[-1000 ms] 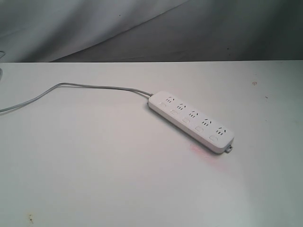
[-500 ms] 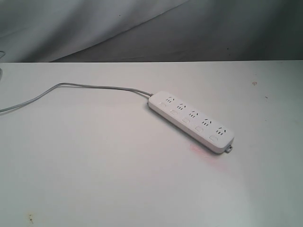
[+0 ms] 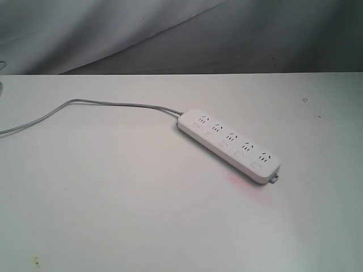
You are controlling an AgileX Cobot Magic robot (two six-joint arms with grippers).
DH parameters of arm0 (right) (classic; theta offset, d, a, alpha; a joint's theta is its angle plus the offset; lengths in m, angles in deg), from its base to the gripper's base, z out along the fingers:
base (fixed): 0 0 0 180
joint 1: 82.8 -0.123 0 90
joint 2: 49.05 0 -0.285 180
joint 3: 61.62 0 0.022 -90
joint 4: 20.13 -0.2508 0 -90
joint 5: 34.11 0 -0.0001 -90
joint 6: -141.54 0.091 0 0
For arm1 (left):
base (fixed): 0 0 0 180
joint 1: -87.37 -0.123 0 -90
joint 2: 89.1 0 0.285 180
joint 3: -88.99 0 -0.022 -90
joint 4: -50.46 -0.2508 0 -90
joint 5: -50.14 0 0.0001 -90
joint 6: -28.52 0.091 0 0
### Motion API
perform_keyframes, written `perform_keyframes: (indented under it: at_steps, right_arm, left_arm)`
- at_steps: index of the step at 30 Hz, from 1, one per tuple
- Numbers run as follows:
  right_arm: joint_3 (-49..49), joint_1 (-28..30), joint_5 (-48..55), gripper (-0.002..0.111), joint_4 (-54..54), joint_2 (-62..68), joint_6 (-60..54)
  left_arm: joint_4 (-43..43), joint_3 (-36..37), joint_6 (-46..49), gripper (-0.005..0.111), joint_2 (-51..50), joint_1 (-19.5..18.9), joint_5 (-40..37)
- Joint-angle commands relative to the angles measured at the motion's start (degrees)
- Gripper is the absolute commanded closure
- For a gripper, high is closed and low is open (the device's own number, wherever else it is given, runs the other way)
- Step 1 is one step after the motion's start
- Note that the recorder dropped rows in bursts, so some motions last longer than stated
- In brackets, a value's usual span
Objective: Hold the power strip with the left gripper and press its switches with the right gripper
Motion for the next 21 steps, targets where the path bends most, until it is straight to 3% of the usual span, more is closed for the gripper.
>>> perform_keyframes:
  at_steps: [1, 14, 21]
  right_arm:
    - [-0.22, 0.35, -0.07, 0.108, 0.92, -0.29, -2.33]
    - [-0.22, 0.72, -0.07, 0.108, 0.76, -0.29, -2.20]
    - [-0.22, 5.63, -0.07, 0.108, 0.76, -0.29, -2.20]
  left_arm:
    - [-0.26, 0.24, -0.21, 0.107, 0.21, -0.15, 0.26]
    - [-0.26, 0.24, -0.21, 0.107, 0.21, -0.15, 0.26]
    - [-0.26, 0.24, -0.21, 0.107, 0.21, -0.15, 0.26]
